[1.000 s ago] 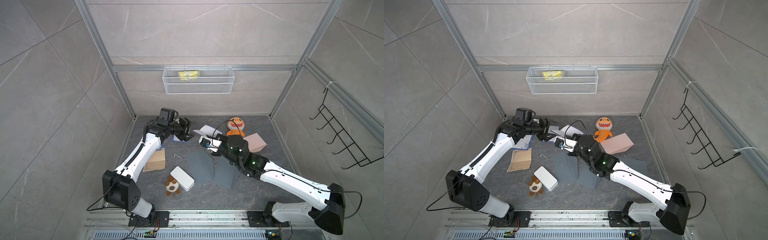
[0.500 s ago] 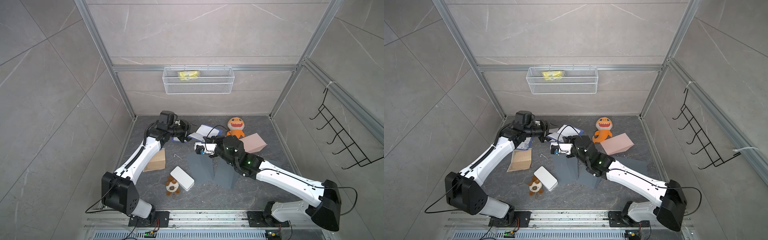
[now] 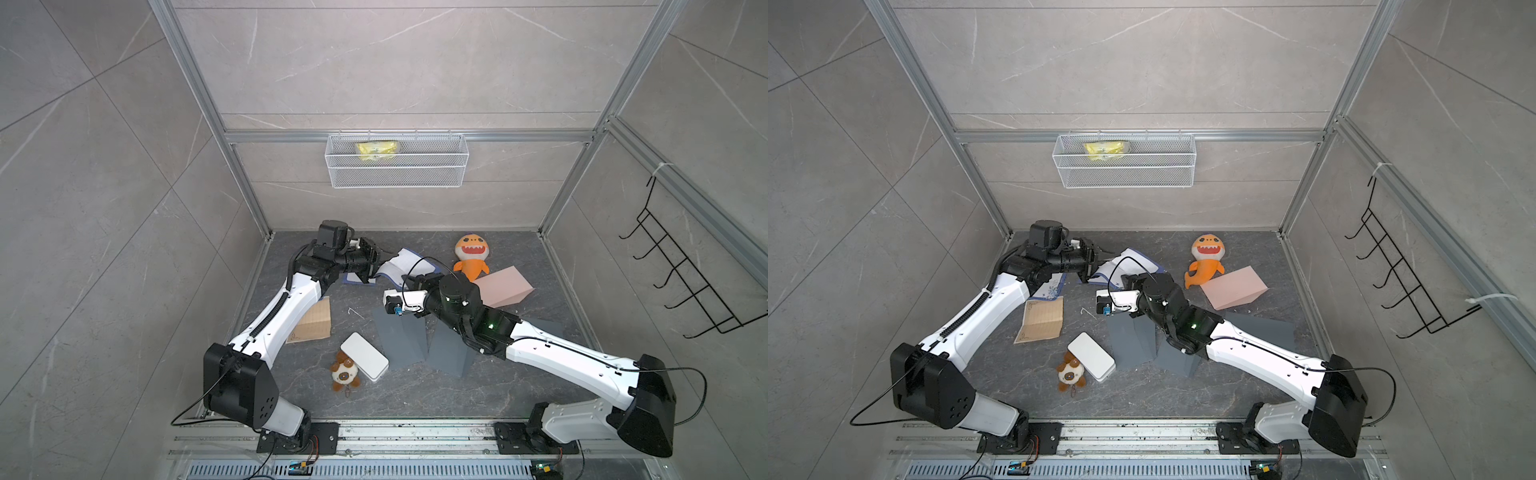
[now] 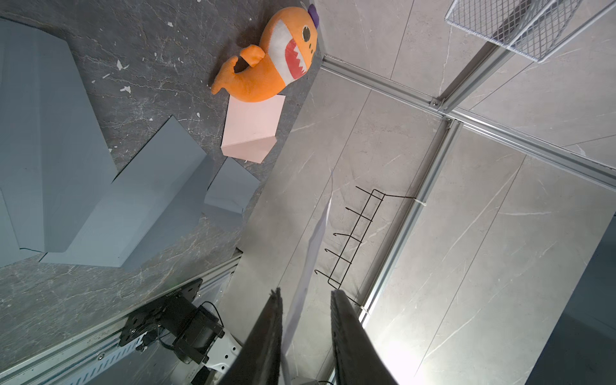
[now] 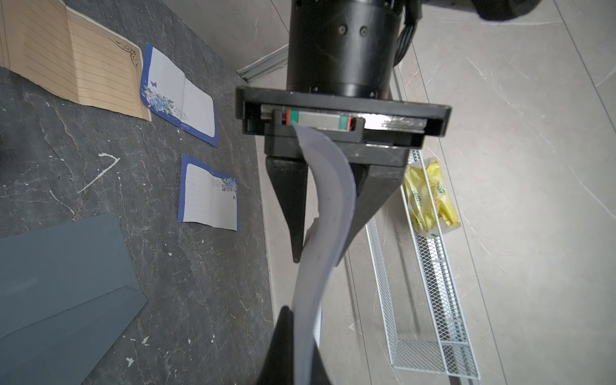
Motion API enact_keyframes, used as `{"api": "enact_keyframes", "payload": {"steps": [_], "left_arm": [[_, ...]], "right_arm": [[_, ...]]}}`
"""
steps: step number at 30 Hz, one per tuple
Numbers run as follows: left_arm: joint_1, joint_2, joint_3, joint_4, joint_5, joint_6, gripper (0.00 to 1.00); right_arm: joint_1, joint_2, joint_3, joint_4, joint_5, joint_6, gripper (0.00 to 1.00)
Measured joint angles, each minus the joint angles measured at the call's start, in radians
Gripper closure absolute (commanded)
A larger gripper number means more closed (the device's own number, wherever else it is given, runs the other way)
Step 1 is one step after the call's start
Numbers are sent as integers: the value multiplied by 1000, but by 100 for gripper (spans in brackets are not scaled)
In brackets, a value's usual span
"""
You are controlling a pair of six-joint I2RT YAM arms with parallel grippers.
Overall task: Take the letter paper out of the envelope
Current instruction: Unfold the letter paper.
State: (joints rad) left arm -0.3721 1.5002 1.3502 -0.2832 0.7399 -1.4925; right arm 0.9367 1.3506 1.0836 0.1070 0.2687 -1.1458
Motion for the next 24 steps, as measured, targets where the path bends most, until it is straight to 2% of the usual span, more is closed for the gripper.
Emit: {"api": "enact_keyframes", "payload": {"steps": [3, 12, 16, 17, 18, 21, 22, 24], "left_arm": [[0, 8, 1, 0, 5, 2, 74], [0, 32, 11, -8, 5, 37, 100], [0, 34, 11, -8, 4, 40, 100], [0, 34, 11, -6, 4, 40, 100], [0, 34, 11, -3, 3, 41, 100], [3, 34, 13, 10, -5, 45, 100], [4, 34, 14, 16, -10, 52, 100], [10, 34, 27, 21, -43, 88, 100]], "right_arm": [[0, 0, 0, 3, 4, -4, 100], [2, 0, 0, 4, 14, -11, 100], [2, 0, 0, 4, 16, -11, 100], [3, 0, 0, 4, 17, -11, 95], [4, 0, 0, 4, 19, -9, 85], [8, 0, 0, 7, 26, 17, 39], [10, -2, 0, 7, 31, 33, 33], [13, -13, -2, 0, 39, 85, 31]]}}
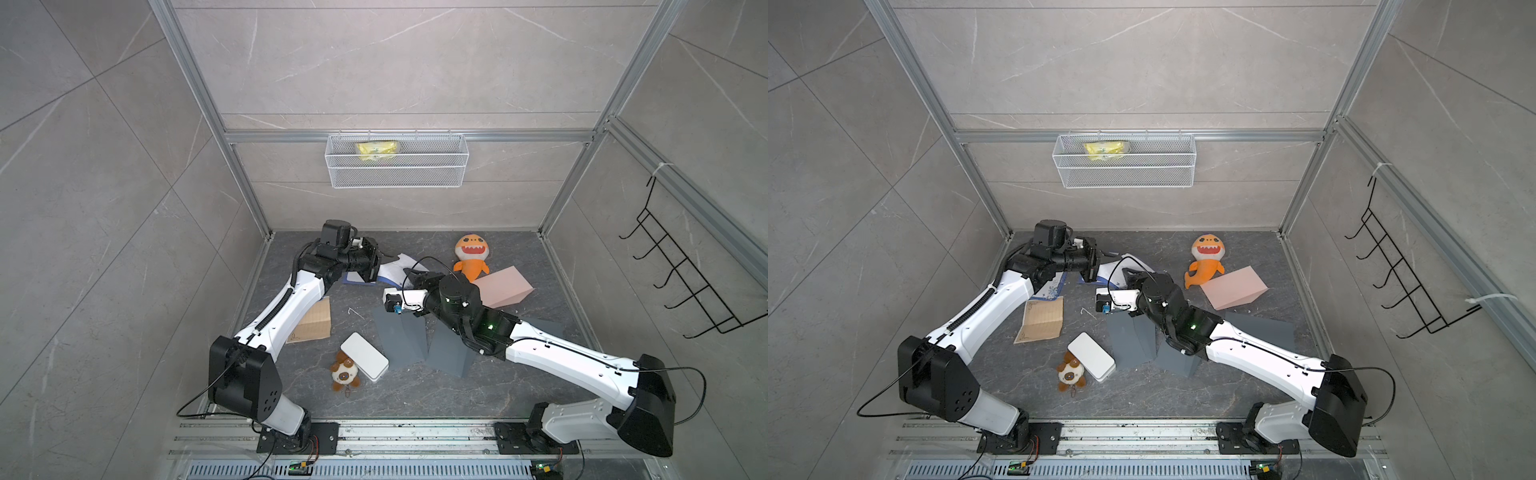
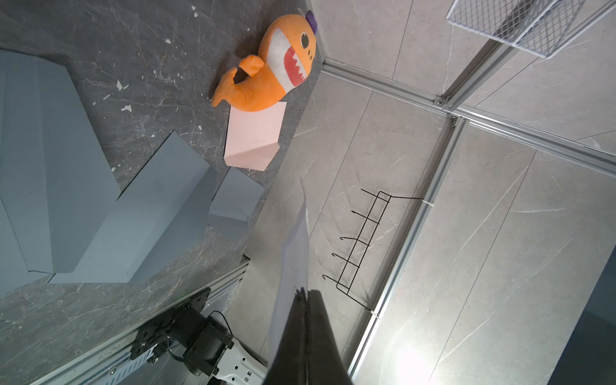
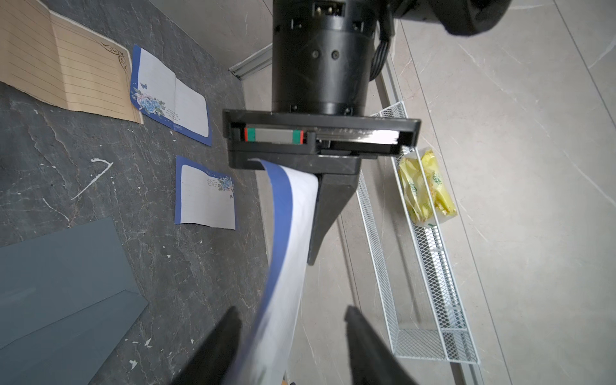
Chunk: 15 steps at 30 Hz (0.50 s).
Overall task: Take the letter paper out of the envelope
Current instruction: Unfold the letter paper.
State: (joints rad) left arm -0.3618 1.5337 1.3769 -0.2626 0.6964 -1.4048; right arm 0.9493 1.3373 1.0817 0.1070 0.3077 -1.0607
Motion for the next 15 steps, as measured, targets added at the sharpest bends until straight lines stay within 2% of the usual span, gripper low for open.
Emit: {"api": "enact_keyframes", "payload": {"steps": [4, 9, 13, 15], "left_arm": [[15, 0, 21, 47, -94, 108, 100], [20, 21, -38, 261, -201, 205, 100], [17, 133, -79, 455, -260, 249, 100], [11, 219, -90, 543, -286, 270, 100]], "right_arm": [[3, -79, -19, -43, 35, 201, 28], [2, -204, -21, -171, 77, 593, 30], [-23, -257, -22, -281, 59, 905, 30], [-61, -270, -23, -332, 13, 1067, 31]]}}
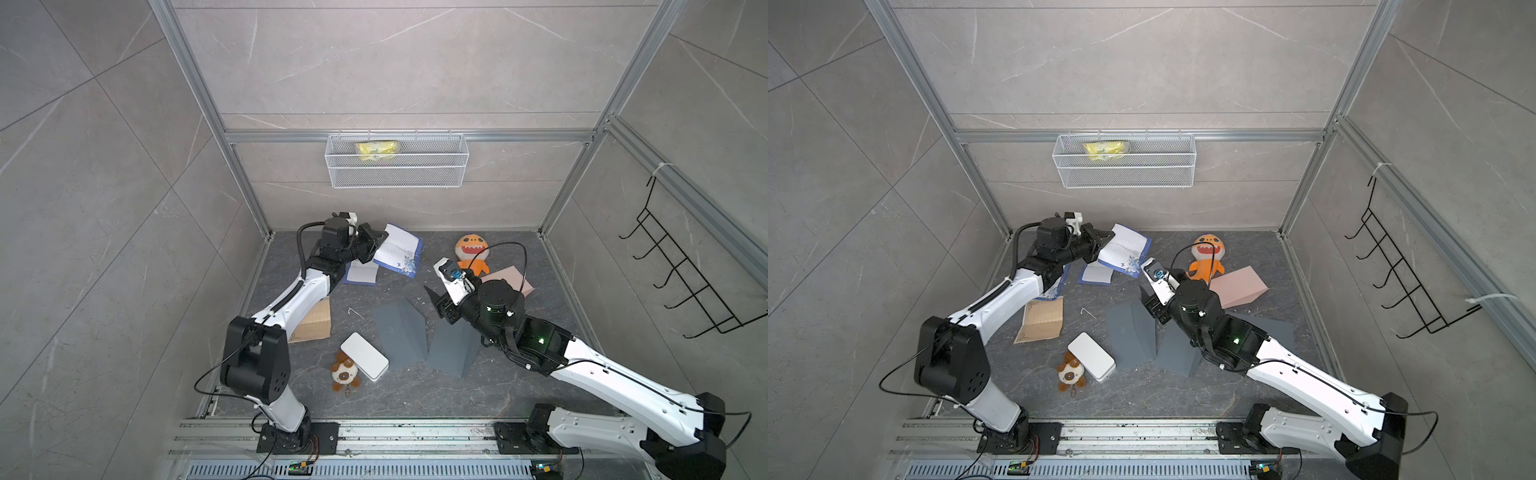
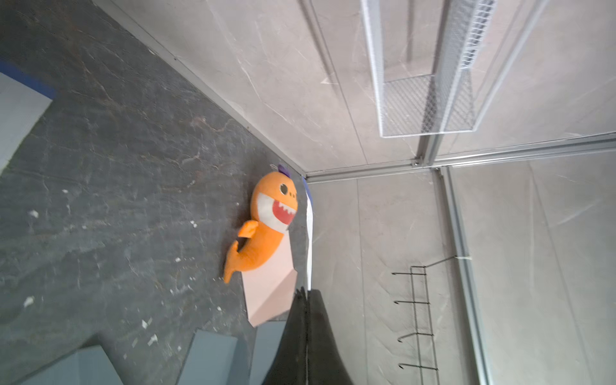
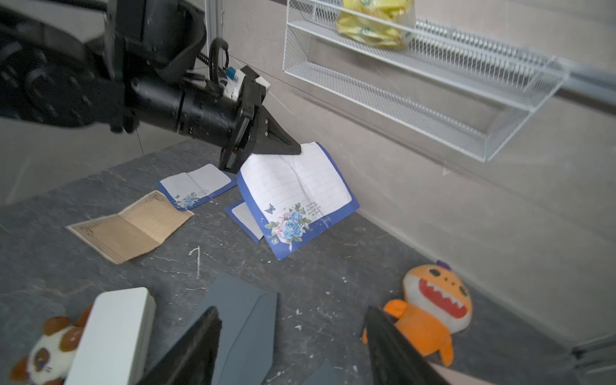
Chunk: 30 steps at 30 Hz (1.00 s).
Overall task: Take the letter paper out of the envelope
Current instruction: Unfold the letter paper, then place the letter paper at the center of the board.
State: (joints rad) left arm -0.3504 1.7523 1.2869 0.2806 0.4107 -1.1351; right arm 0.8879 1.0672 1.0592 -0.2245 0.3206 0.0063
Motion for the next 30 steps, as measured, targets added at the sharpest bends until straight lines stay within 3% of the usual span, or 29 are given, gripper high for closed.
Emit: {"api": "enact_keyframes", "payload": {"steps": [5, 9, 16, 24, 30], "left_arm": [[-25, 207, 20, 119, -54, 56, 100], [-60, 341, 90, 130, -107, 109, 100], [-114, 488, 248, 75, -182, 203, 100], [-138, 607, 454, -160, -245, 325, 100], [-138, 649, 482, -271, -272, 352, 100]], "right_arm": [[-111, -19, -27, -66, -133, 274, 32], [-154, -62, -42, -116, -185, 382, 33], [-171, -161, -47, -176, -198, 456, 33], [-171, -222, -79, -239, -185, 504, 34], [-171, -223, -79, -262, -174, 518, 34]]}}
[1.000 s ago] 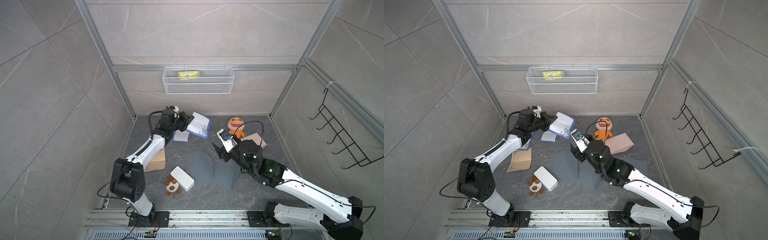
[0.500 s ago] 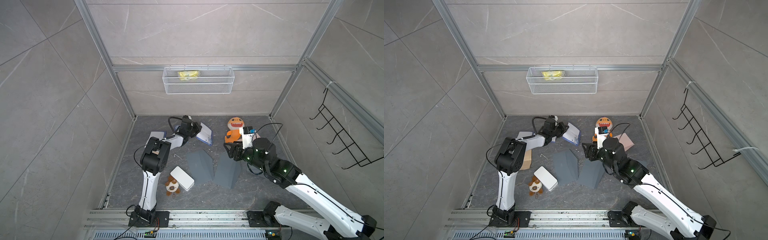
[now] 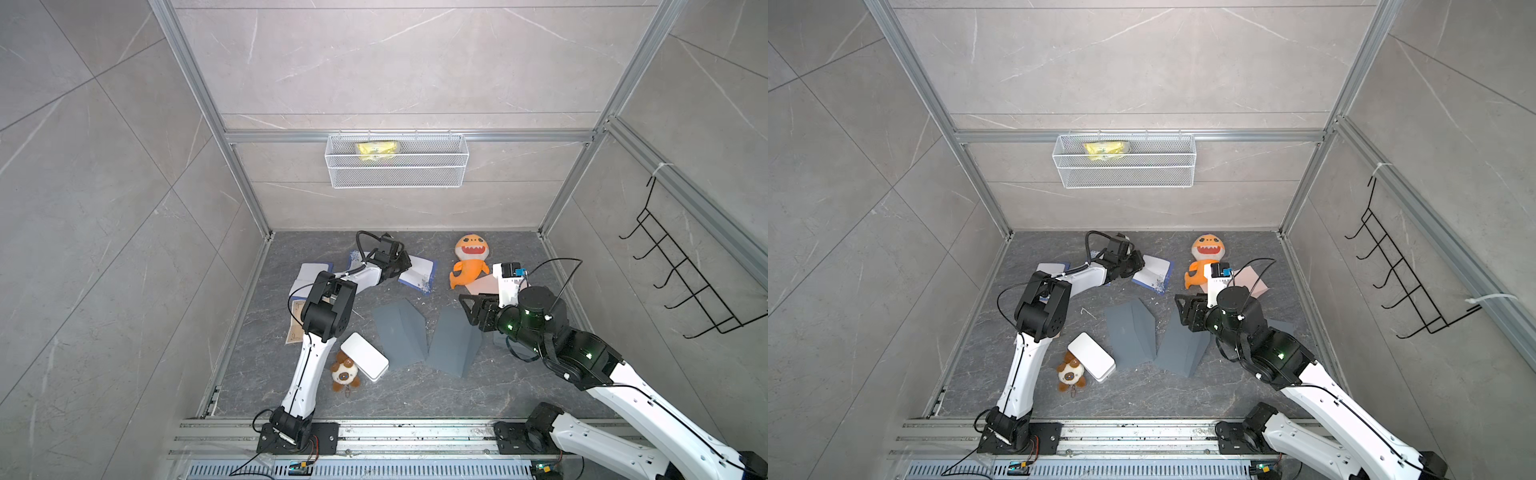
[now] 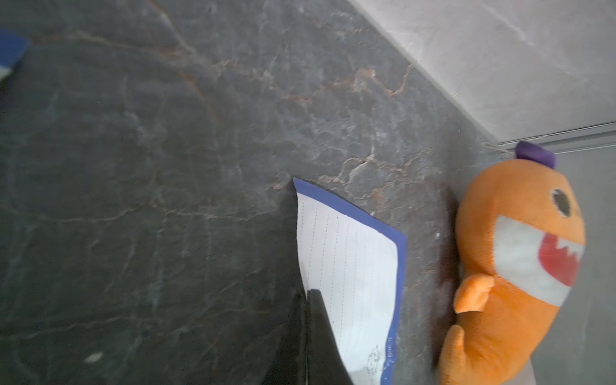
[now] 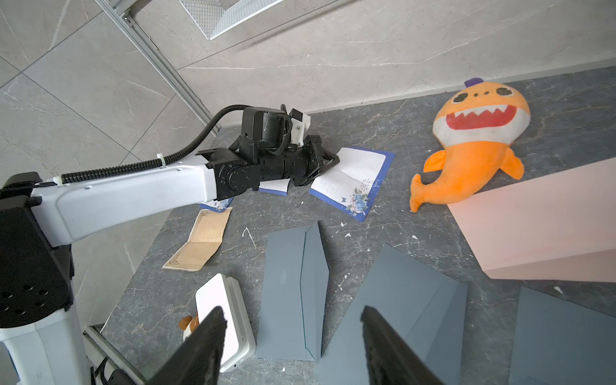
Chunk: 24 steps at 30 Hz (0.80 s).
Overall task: Take the letter paper out of the envelope
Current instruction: Place the letter paper at the center of the board.
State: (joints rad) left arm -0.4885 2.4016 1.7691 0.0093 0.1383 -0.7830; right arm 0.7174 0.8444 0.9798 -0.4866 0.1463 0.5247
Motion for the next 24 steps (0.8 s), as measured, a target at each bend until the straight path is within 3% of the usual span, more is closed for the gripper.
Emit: {"api": "enact_keyframes", "payload": {"steps": [6, 14, 24], "left_arm": [[0, 10, 19, -27, -5, 3, 100], [0, 8, 6, 0, -7, -3, 78], [-2, -86, -127, 38, -39, -13, 53]], "right_arm": [[0, 1, 0, -15, 4, 1, 32], [-5, 5, 0, -19, 6, 5, 29], [-8, 5, 0, -19, 17, 23, 24]]}}
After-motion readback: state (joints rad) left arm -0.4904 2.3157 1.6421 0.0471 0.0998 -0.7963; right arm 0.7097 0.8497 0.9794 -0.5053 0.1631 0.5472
